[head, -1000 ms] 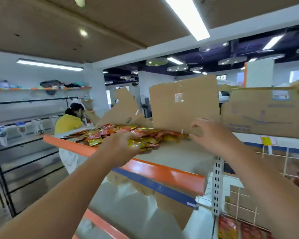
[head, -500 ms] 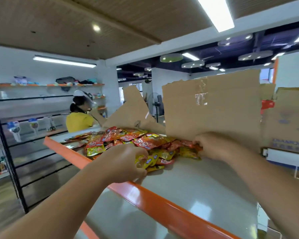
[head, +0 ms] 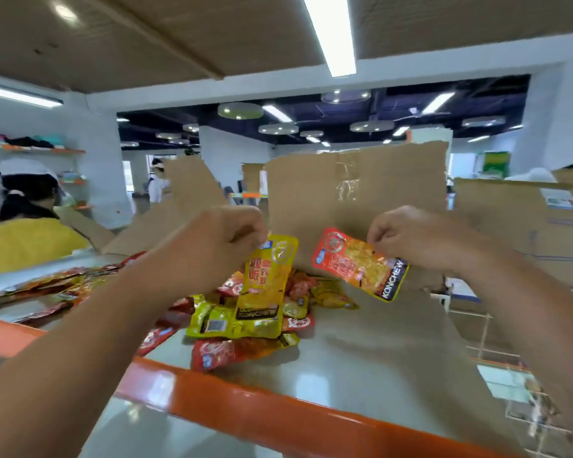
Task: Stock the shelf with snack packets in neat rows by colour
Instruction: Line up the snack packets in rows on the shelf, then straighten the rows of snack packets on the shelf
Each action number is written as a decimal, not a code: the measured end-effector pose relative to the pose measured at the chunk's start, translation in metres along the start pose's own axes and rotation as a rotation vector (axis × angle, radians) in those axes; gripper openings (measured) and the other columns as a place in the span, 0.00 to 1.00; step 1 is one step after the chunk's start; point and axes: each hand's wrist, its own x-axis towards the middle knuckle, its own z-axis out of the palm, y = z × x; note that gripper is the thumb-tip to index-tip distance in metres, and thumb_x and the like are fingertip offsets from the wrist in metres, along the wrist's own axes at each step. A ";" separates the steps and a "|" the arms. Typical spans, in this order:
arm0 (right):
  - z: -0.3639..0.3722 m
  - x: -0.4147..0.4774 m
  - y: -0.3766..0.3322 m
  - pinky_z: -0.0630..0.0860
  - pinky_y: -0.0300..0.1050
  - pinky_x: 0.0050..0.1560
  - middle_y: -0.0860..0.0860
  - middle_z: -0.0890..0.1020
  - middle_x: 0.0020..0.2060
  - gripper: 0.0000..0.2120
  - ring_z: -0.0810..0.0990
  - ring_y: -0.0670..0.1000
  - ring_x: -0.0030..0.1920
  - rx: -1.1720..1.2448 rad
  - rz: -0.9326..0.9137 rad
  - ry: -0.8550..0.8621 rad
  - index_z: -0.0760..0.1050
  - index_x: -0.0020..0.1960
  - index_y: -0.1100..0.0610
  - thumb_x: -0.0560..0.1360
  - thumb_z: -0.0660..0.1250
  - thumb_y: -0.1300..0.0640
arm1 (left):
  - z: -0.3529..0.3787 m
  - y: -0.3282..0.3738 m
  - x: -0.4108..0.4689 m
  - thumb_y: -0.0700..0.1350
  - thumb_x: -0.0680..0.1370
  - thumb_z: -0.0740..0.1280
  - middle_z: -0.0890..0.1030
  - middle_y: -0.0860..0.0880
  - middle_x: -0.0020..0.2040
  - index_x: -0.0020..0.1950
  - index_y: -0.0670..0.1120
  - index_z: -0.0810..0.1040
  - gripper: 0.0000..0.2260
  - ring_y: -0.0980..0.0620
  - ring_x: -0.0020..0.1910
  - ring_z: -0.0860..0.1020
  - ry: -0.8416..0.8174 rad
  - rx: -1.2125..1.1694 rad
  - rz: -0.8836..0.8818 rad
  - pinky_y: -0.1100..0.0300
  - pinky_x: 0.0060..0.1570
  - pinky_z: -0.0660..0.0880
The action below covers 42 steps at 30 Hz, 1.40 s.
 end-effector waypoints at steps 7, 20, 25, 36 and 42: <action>0.016 -0.040 -0.014 0.73 0.45 0.36 0.49 0.80 0.36 0.04 0.76 0.50 0.34 -0.247 0.296 -0.270 0.80 0.44 0.52 0.70 0.68 0.57 | 0.049 -0.036 0.055 0.51 0.77 0.68 0.80 0.61 0.37 0.40 0.60 0.82 0.06 0.60 0.38 0.80 -0.336 0.256 0.021 0.62 0.39 0.74; 0.070 -0.062 -0.057 0.66 0.42 0.31 0.45 0.74 0.39 0.10 0.76 0.51 0.42 -0.443 0.378 -0.244 0.73 0.53 0.51 0.76 0.69 0.47 | 0.072 0.004 0.016 0.66 0.76 0.68 0.77 0.59 0.49 0.63 0.65 0.78 0.17 0.55 0.47 0.75 -0.706 0.200 0.304 0.61 0.41 0.70; 0.070 -0.058 -0.044 0.75 0.48 0.41 0.48 0.79 0.43 0.12 0.79 0.51 0.44 -0.351 0.414 -0.171 0.75 0.50 0.49 0.72 0.72 0.45 | 0.074 0.004 0.013 0.63 0.74 0.70 0.74 0.58 0.44 0.63 0.63 0.76 0.19 0.54 0.45 0.75 -0.646 0.154 0.305 0.59 0.37 0.69; 0.065 -0.063 -0.039 0.72 0.46 0.38 0.47 0.80 0.41 0.11 0.79 0.50 0.42 -0.315 0.446 -0.002 0.76 0.46 0.49 0.70 0.73 0.45 | 0.077 -0.006 0.023 0.54 0.70 0.73 0.74 0.56 0.46 0.55 0.60 0.76 0.15 0.55 0.44 0.74 -0.406 0.093 0.306 0.65 0.34 0.67; 0.032 -0.109 -0.030 0.77 0.48 0.43 0.47 0.82 0.39 0.10 0.79 0.46 0.39 -0.149 0.421 0.288 0.77 0.43 0.51 0.70 0.73 0.46 | 0.075 0.032 0.024 0.53 0.70 0.74 0.75 0.56 0.49 0.55 0.64 0.77 0.16 0.60 0.31 0.79 -0.352 -0.075 0.301 0.68 0.27 0.73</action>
